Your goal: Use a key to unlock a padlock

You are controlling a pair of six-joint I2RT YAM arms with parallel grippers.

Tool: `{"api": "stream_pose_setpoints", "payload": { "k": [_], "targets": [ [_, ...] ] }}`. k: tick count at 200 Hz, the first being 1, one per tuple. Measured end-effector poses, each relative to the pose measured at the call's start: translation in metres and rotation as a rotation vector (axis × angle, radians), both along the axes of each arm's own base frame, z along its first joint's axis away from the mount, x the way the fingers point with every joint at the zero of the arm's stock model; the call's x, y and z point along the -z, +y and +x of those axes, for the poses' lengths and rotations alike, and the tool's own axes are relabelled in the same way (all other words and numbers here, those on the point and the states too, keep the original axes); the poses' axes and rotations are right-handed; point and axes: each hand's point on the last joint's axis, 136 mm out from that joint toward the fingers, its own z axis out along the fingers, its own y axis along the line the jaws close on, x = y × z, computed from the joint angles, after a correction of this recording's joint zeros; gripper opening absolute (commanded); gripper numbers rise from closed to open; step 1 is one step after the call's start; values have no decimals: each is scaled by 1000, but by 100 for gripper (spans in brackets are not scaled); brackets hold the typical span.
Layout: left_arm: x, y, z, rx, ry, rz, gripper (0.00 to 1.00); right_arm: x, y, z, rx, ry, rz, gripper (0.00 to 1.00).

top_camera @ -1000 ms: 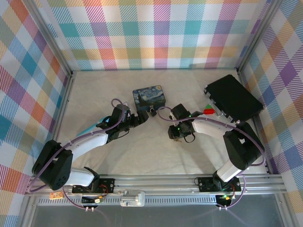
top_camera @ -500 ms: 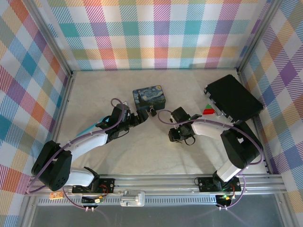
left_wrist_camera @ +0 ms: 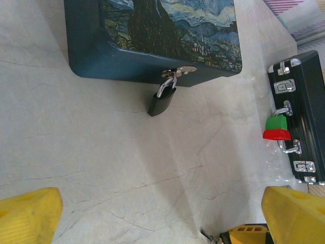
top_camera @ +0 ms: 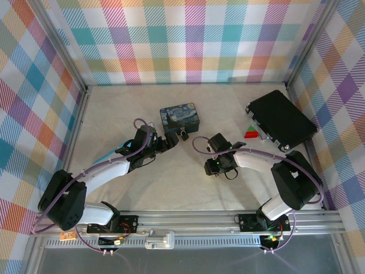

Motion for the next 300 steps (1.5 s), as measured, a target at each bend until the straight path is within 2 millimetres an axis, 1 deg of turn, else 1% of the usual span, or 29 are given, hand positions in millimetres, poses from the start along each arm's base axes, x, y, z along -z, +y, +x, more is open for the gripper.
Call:
{"api": "stream_pose_setpoints", "payload": {
  "k": [14,35,47,74,128,136,155,160,194,213,230,258,275,300],
  "targets": [
    [0,-1,-1,3,0,0,100,0,0,0,3,-2,-5,41],
    [-1,-2,-1,5,-2,-1,100,1,0,-1,11,-4,-14,33],
    [-2,-2,0,5,-3,-2,100,2,-1,0,20,-6,-19,31],
    [-2,-2,0,5,-3,-2,100,2,-3,0,27,-10,-27,22],
    [-4,-4,0,1,-2,-19,100,1,-3,2,31,-19,-27,8],
    [-5,-6,0,-1,0,-33,100,-1,-2,3,33,-24,-22,5],
    [-11,-14,0,-5,-3,-93,100,-2,1,4,38,-27,-5,3],
    [-13,-16,0,-6,-4,-113,100,-3,2,4,39,-25,-1,0],
    [-13,-38,-8,20,16,-192,99,-7,8,1,26,-18,34,0],
    [-14,-53,-14,49,23,-223,98,-20,13,2,13,-38,71,0],
    [-19,-60,-15,59,14,-252,97,-39,20,6,-1,-77,124,0],
    [-31,-66,-11,61,-15,-301,96,-77,31,17,-22,-164,238,0],
    [-34,-67,-10,61,-22,-314,96,-99,38,22,-44,-223,304,0],
    [-39,-69,-10,71,-32,-327,92,-122,46,30,-75,-291,380,0]
  ]
}}
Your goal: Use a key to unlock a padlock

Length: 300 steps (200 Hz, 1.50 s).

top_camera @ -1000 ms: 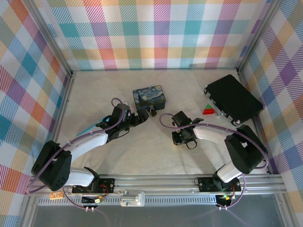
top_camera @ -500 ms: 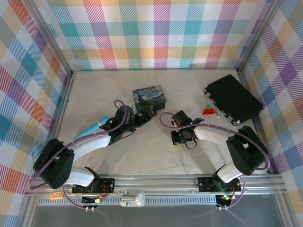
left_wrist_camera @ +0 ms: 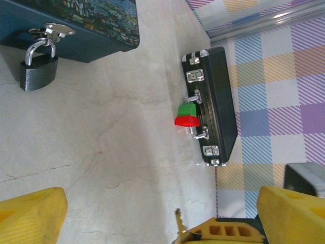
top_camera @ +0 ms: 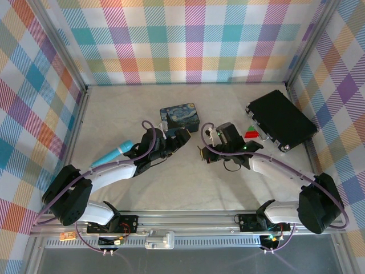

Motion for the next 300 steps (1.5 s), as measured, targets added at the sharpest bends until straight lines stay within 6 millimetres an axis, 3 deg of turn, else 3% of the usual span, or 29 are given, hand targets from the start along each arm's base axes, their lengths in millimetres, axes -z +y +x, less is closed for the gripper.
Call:
{"api": "stream_pose_setpoints", "payload": {
  "k": [42,71,106,152,228,243,255,267,300],
  "targets": [
    [-15,-6,-1,25,-49,-32,80,-26,17,11,-44,-93,101,0],
    [-41,-11,-2,50,-133,-82,68,-46,26,13,-74,-149,170,0],
    [-65,-18,-6,92,-224,-125,56,-55,34,11,-108,-161,218,0],
    [-69,-22,-10,117,-259,-121,51,-64,38,11,-122,-164,263,0],
    [-66,-20,-10,110,-264,-112,3,-74,44,9,-137,-159,319,0],
    [-66,-20,-9,109,-273,-111,0,-74,44,9,-135,-154,323,0],
    [-66,-19,-9,108,-272,-113,0,-74,43,9,-131,-151,327,19],
    [-66,-20,-10,109,-272,-113,0,-75,42,9,-124,-147,330,29],
    [-62,-18,-12,119,-283,-75,0,-86,28,14,-84,-177,342,41]
  ]
}}
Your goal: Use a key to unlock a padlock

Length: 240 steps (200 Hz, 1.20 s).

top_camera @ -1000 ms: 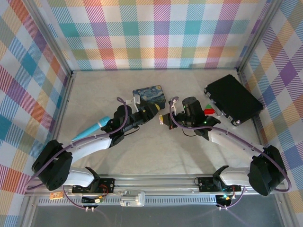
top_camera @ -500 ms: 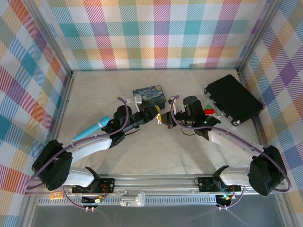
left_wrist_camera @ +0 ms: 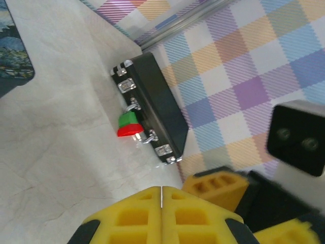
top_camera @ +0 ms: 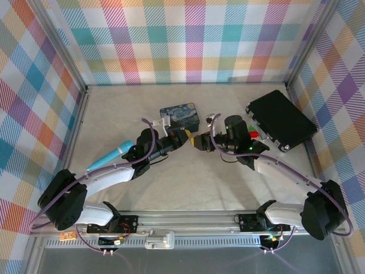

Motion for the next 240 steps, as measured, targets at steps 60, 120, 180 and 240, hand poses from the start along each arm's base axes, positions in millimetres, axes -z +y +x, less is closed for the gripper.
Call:
{"api": "stream_pose_setpoints", "payload": {
  "k": [60,120,180,240],
  "targets": [
    [-11,6,-8,23,-76,86,0,-17,-20,0,-26,-20,101,43],
    [-14,0,-18,94,-93,88,0,-16,1,-14,-192,28,213,42],
    [-22,-4,-20,119,-112,65,0,-5,8,-18,-247,76,259,39],
    [-22,-11,-14,120,-110,35,0,-6,11,-23,-266,80,287,33]
  ]
}}
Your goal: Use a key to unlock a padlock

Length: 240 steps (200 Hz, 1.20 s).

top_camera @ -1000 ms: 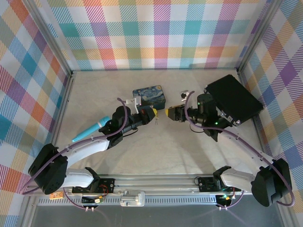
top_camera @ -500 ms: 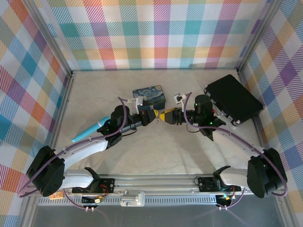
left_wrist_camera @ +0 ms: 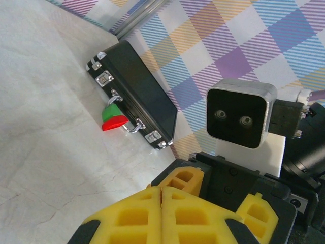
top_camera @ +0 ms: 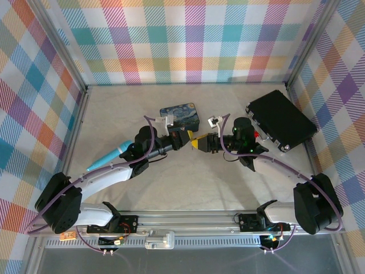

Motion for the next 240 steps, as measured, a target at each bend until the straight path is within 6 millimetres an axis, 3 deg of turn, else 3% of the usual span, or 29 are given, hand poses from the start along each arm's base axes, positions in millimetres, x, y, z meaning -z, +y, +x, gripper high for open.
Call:
{"api": "stream_pose_setpoints", "payload": {
  "k": [59,113,159,169,184,190,240],
  "targets": [
    [-7,-3,1,3,0,-42,0,-1,4,2,-13,6,22,25],
    [-10,-3,2,0,-6,-60,0,1,6,2,-10,22,29,0],
    [-8,-2,3,-9,2,-65,0,3,4,5,13,25,23,0],
    [-7,-2,3,-9,2,-68,17,3,4,5,16,25,20,0],
    [-6,-1,2,-11,8,-73,54,6,3,4,25,22,5,0],
    [-5,-1,3,-15,11,-73,62,8,1,4,31,22,-8,0],
    [13,23,16,-144,39,0,66,28,-11,17,121,40,-207,0]
  ]
}}
